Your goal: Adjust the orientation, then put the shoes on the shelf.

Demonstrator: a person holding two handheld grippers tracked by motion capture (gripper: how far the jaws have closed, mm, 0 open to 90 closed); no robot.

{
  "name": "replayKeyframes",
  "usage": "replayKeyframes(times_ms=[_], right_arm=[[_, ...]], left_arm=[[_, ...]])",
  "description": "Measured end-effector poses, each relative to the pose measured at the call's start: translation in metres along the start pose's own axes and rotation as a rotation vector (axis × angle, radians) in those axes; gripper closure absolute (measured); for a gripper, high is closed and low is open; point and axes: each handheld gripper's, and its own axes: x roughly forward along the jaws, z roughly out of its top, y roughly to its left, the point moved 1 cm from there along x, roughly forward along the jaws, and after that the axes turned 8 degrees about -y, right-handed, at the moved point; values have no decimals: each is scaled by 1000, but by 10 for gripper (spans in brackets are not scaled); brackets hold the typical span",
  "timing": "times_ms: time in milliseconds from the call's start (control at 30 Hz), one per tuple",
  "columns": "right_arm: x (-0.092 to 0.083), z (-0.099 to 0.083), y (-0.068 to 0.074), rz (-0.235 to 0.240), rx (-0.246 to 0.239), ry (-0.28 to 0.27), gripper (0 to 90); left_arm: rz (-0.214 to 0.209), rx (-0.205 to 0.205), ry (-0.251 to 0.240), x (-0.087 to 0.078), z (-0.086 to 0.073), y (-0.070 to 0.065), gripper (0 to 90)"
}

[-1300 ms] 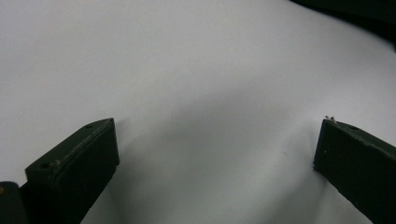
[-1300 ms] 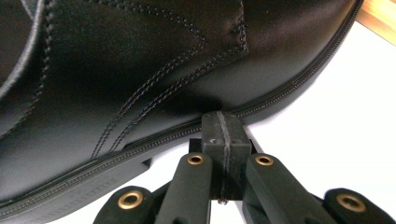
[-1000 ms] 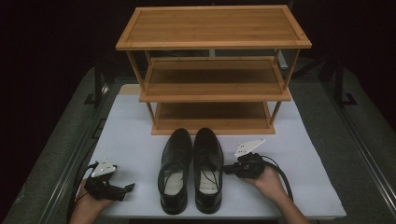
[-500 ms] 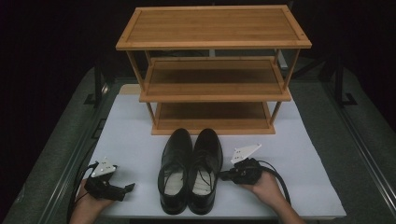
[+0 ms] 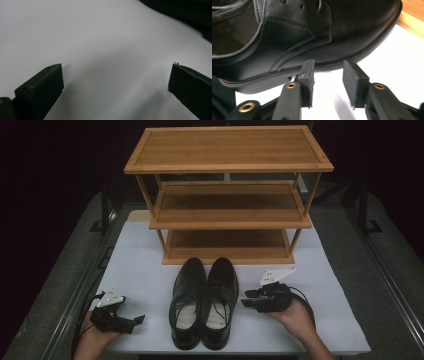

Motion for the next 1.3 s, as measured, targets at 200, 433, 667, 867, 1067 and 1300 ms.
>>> replayKeyframes(times_ms=[200,433,667,867,1067,1300], right_arm=[[-2,4,3,0,15,-16,514],[-8,16,10,-34,-9,-48,470],[-14,29,15,-35,-12,-72,455],[-12,37,21,-23,-11,-76,448],[-6,48,27,-10,-17,-78,444],[3,63,34,9,-27,-84,443]], left_arm=[[-29,-11,-34,-4,19,-7,0],[-72,3,-78,-10,44,-18,91],[-134,11,-149,-17,68,-26,179],[-184,33,-178,-13,88,-36,267],[-235,75,-179,-2,108,-52,318],[-261,123,-173,11,124,-67,333]])
